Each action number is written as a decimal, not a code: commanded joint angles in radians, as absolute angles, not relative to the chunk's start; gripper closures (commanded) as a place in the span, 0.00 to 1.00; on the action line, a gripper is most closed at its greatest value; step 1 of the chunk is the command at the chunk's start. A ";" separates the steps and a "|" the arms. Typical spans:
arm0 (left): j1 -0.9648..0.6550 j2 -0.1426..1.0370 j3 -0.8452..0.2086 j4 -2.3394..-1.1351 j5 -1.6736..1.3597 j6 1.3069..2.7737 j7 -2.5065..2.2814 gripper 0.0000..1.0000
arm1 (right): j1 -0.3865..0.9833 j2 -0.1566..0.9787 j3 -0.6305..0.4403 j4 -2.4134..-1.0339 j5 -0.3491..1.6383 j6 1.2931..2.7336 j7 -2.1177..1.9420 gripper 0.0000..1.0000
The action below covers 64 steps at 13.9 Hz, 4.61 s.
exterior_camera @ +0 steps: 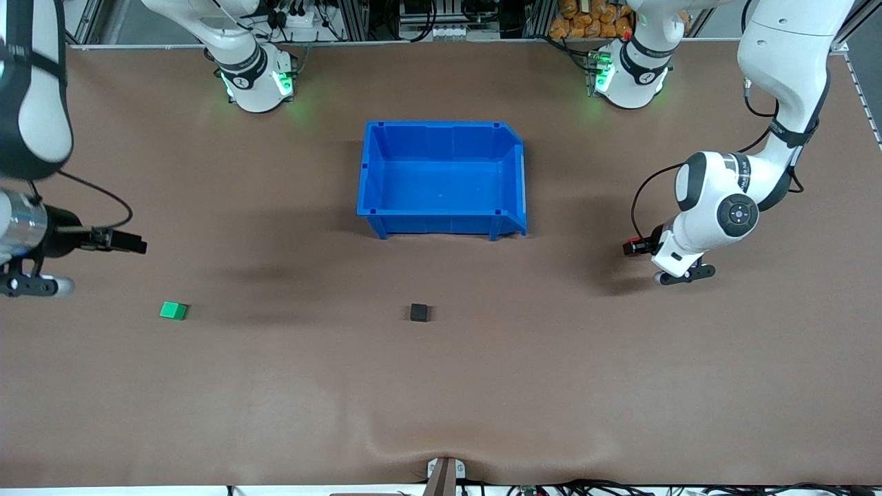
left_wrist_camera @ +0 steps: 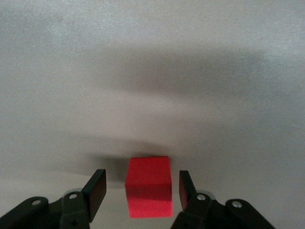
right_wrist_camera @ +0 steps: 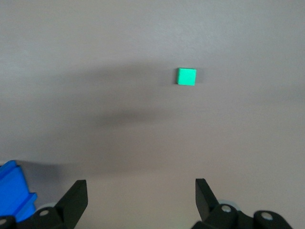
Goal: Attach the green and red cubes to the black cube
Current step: 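Reach the left gripper to the red cube while the right gripper reaches the green cube, then grasp the red cube with the left gripper while the right gripper grasps green, then carry the red cube and green cube toward the black cube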
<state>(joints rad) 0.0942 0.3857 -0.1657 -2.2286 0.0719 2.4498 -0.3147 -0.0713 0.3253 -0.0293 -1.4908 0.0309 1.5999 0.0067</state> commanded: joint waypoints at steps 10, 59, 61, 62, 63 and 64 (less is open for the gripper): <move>0.046 0.420 -0.184 -2.188 0.195 2.467 -0.696 1.00 | -0.189 0.549 -0.015 -1.649 0.026 2.081 -0.112 0.00; -0.505 1.086 -0.187 -1.074 -0.048 2.296 -1.971 1.00 | 0.231 0.624 -0.012 -1.608 -0.038 2.352 -0.995 1.00; -0.514 1.110 -0.187 -1.045 -0.048 2.304 -1.999 1.00 | 0.268 0.626 -0.012 -1.605 -0.040 2.352 -1.006 1.00; -0.515 1.115 -0.187 -1.039 -0.049 2.312 -2.014 1.00 | 0.282 0.629 -0.012 -1.603 -0.040 2.353 -1.009 1.00; -0.515 1.123 -0.187 -1.037 -0.049 2.322 -2.037 1.00 | 0.293 0.637 -0.012 -1.597 -0.040 2.355 -1.011 1.00; -0.515 1.127 -0.187 -1.034 -0.054 2.330 -2.061 1.00 | 0.307 0.644 -0.012 -1.585 -0.038 2.355 -1.017 1.00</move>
